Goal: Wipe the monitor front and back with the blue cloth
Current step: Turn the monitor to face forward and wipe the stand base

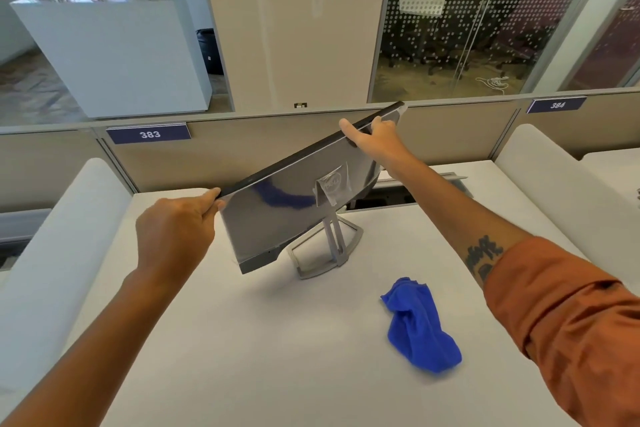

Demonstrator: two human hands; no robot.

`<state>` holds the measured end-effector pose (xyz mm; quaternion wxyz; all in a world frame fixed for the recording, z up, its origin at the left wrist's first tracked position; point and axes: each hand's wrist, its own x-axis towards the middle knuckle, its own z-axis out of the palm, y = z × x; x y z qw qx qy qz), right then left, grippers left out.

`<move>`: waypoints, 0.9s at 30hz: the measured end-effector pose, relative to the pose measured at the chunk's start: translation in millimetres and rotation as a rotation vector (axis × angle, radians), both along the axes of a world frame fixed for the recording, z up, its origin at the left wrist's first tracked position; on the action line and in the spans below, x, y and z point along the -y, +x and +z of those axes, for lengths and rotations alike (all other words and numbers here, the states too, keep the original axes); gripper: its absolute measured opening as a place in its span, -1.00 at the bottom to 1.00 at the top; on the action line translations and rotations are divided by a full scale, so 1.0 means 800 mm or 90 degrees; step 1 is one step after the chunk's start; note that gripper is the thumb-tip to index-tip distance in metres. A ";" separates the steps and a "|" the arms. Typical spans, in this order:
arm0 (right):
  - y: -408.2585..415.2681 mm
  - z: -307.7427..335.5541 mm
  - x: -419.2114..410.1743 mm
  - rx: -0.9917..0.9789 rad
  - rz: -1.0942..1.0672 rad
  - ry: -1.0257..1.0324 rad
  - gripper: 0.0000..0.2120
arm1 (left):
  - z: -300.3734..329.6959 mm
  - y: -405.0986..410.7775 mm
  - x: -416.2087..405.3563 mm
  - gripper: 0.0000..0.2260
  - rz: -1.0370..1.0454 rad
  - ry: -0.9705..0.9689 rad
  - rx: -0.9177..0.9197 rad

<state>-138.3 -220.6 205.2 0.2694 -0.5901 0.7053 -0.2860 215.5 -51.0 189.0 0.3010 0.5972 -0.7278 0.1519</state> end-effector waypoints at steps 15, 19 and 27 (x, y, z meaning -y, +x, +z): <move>0.069 0.009 0.004 -0.043 0.128 0.001 -0.06 | 0.006 -0.078 -0.088 -0.89 -0.120 -0.004 -0.055; 0.081 0.009 -0.007 -0.023 0.154 0.014 -0.12 | 0.007 -0.106 -0.102 -0.88 -0.177 -0.003 -0.071; 0.084 0.013 -0.024 -0.013 0.231 0.065 -0.13 | -0.002 -0.158 -0.108 -0.66 -0.290 0.190 -0.092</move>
